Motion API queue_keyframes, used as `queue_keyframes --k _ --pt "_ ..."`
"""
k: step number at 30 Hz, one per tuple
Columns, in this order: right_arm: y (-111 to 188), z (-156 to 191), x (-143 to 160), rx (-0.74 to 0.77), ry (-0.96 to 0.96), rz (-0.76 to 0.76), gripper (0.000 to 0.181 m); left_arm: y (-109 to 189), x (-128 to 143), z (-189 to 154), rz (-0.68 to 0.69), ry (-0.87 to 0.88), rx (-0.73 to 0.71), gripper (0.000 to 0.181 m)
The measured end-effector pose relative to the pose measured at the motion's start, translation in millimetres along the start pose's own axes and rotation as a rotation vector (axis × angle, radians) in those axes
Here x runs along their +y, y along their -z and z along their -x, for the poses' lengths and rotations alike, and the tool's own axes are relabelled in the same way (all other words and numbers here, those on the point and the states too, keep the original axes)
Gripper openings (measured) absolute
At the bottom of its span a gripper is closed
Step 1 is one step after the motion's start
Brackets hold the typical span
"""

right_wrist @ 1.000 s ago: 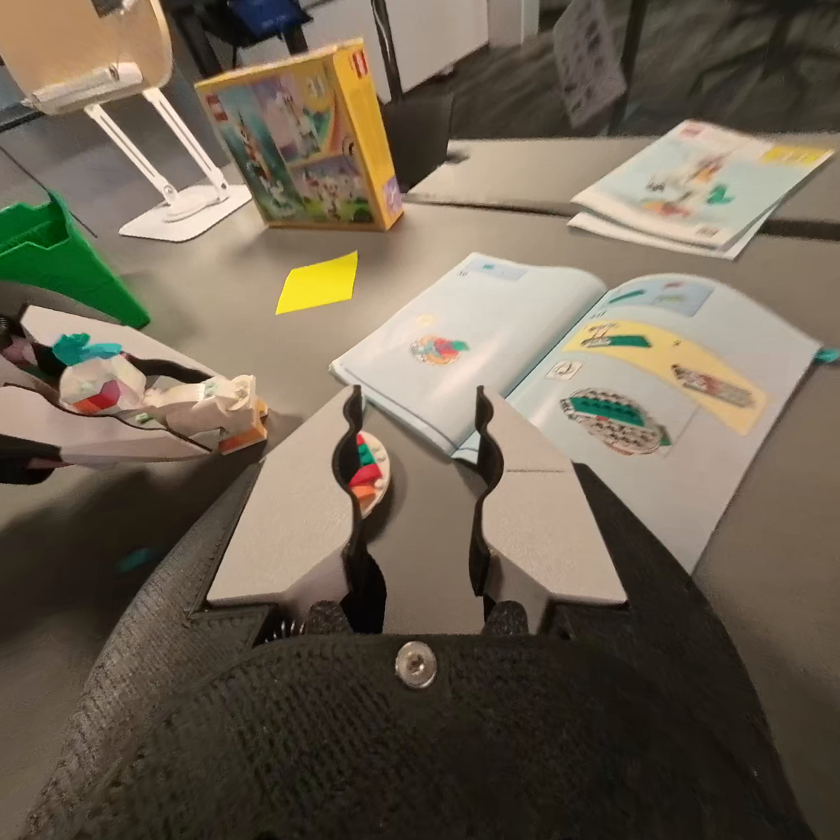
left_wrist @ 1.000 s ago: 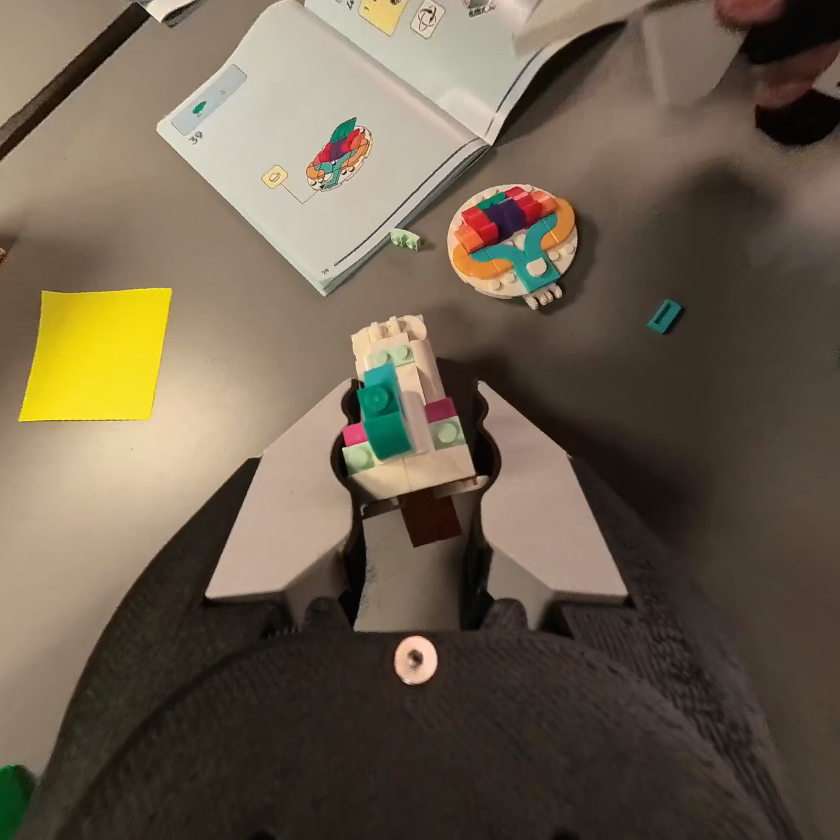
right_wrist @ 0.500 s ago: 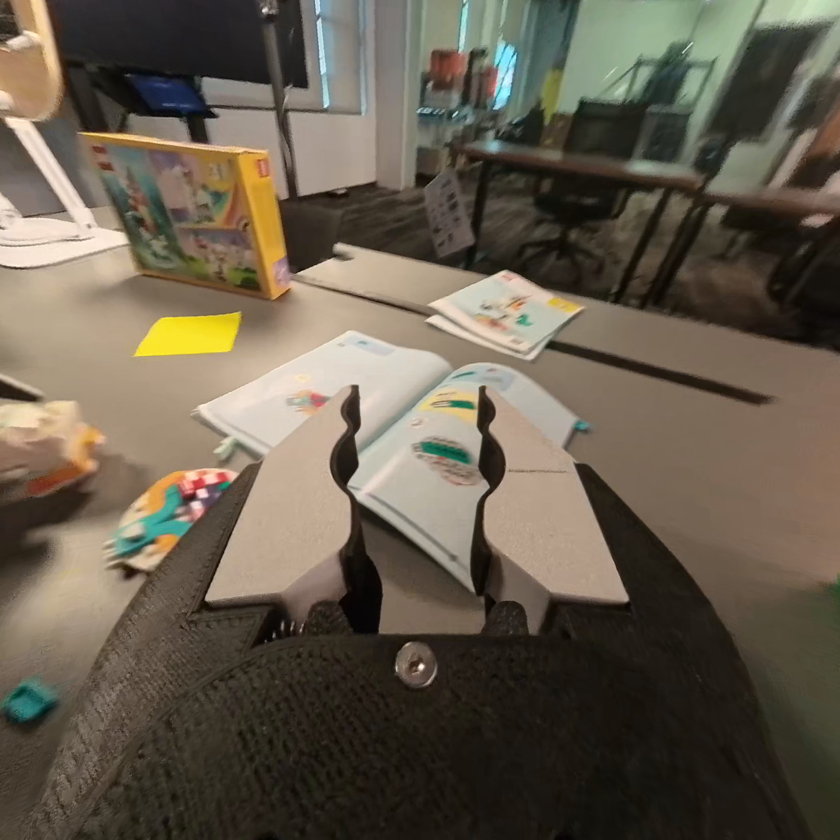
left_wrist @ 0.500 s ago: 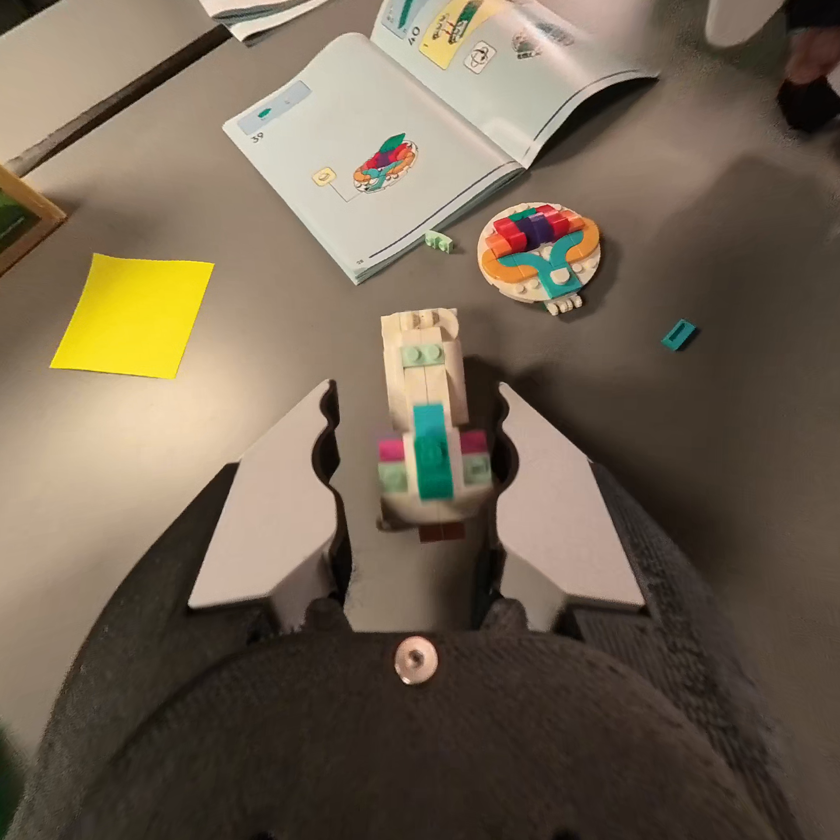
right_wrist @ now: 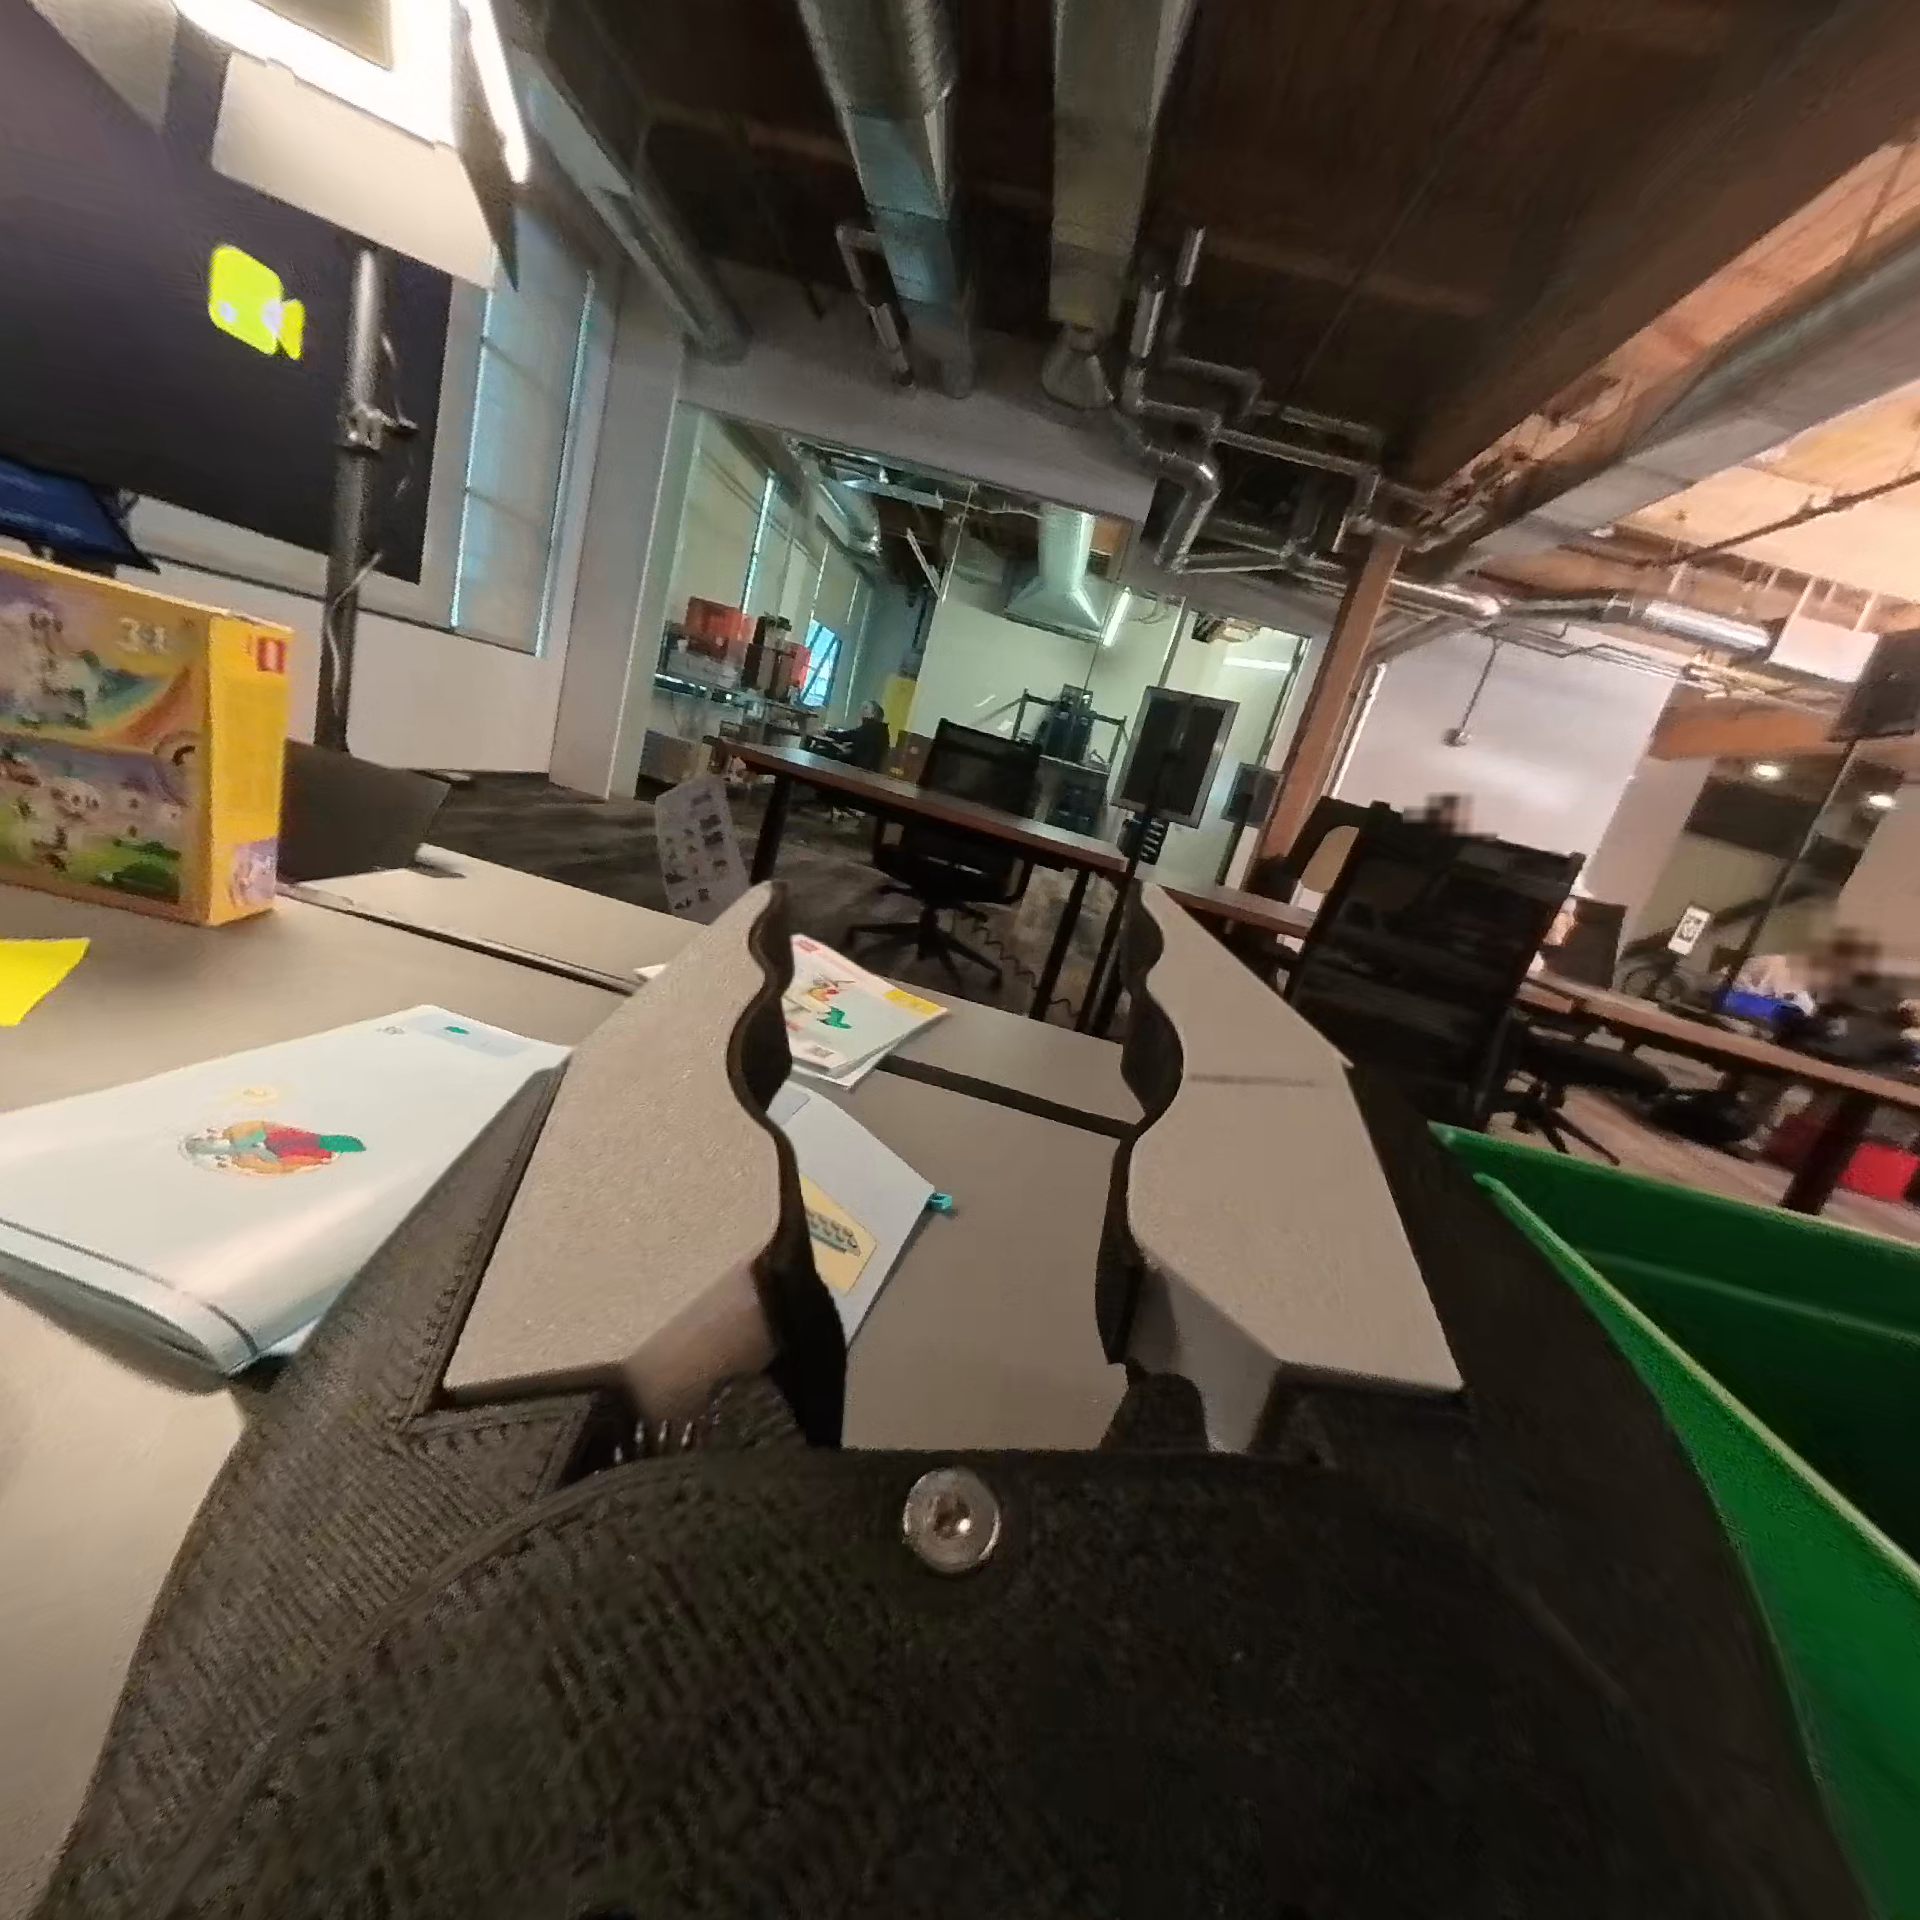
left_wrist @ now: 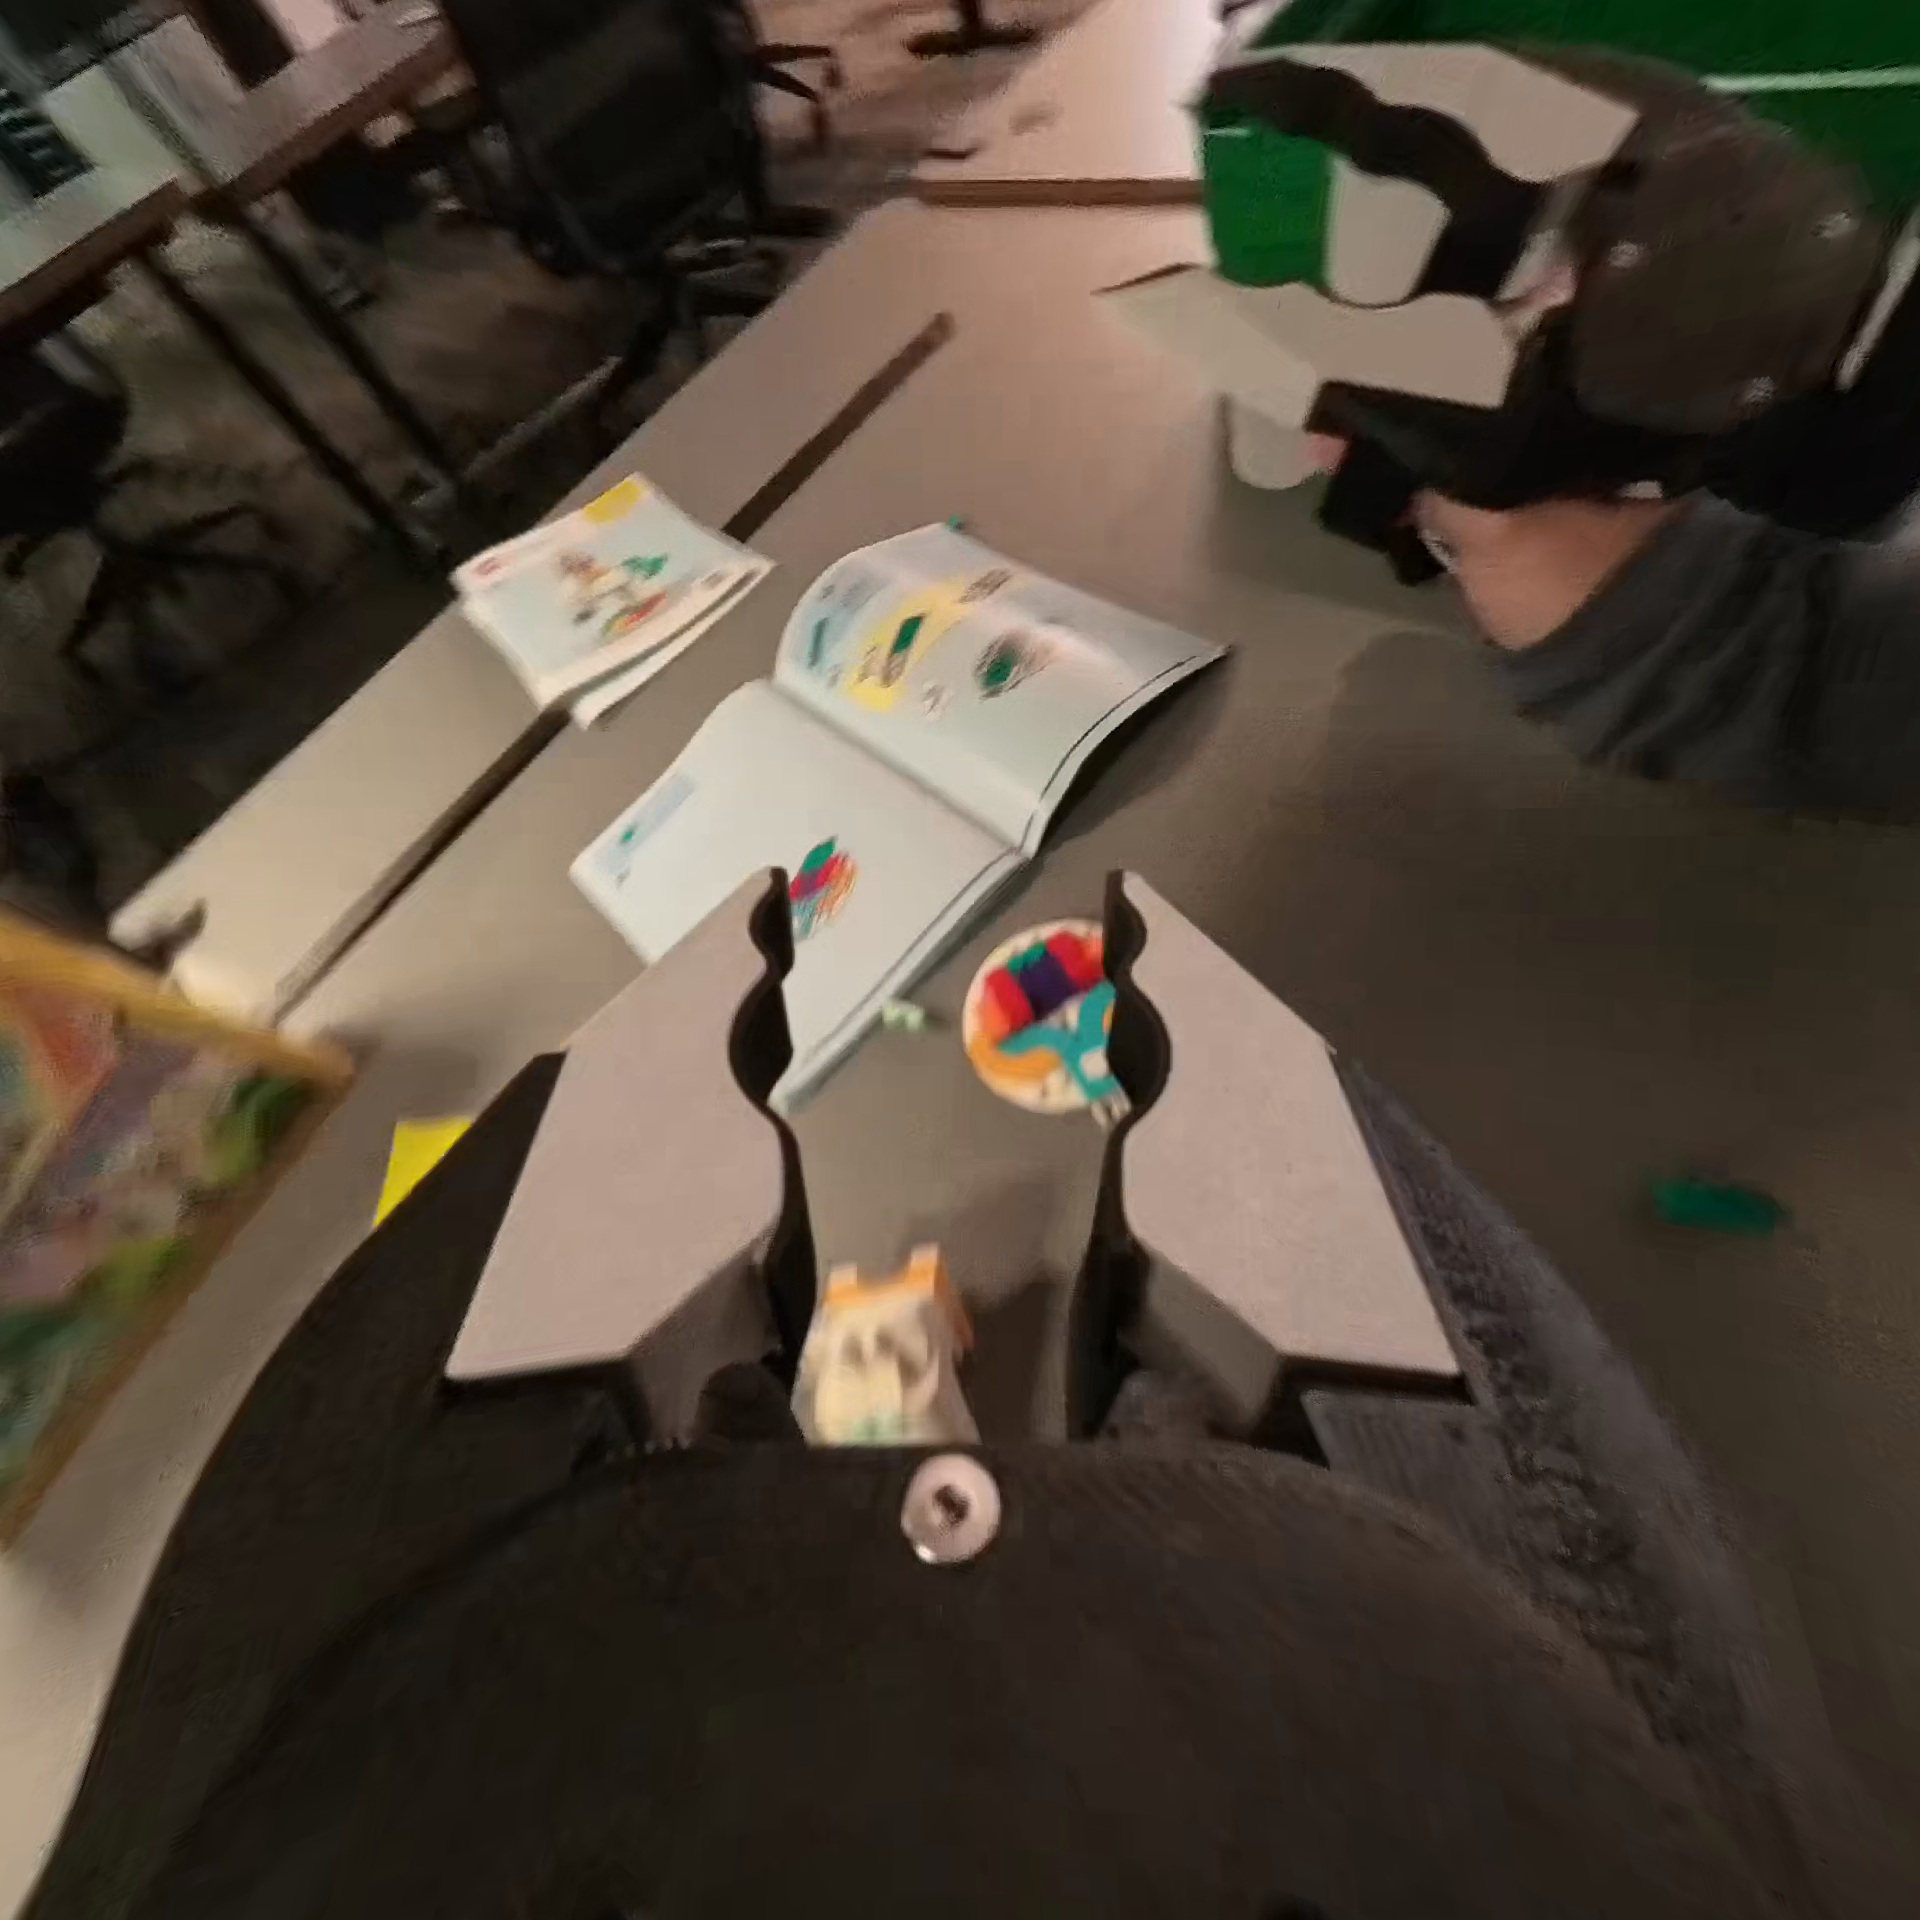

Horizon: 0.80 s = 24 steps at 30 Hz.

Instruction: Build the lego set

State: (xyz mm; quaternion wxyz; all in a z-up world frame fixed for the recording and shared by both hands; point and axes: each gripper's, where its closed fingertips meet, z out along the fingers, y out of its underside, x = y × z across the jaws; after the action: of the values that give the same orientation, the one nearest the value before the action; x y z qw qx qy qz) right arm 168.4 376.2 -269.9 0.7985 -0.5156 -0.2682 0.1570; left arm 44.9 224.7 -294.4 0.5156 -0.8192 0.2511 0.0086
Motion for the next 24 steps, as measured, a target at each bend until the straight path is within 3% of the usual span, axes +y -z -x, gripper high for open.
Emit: queue_keyframes --k 4,10,15,24 --pt "0.2 -15.5 1.1 0.039 -0.035 -0.024 0.066 -67.9 -22.3 -30.9 0.073 -0.193 0.113 0.051" --pt "-3.8 -38.4 7.2 0.064 -0.044 -0.035 0.072 -145.8 -7.5 -61.3 0.225 -0.361 0.195 0.043" --pt "-4.8 -55.1 13.1 0.084 -0.098 -0.028 0.072 -169.6 -2.9 -85.2 0.282 -0.292 0.318 0.025" --pt "-6.5 -55.9 18.0 0.069 -0.139 -0.010 0.072 -193.5 0.4 -100.9 0.321 -0.187 0.394 0.018"
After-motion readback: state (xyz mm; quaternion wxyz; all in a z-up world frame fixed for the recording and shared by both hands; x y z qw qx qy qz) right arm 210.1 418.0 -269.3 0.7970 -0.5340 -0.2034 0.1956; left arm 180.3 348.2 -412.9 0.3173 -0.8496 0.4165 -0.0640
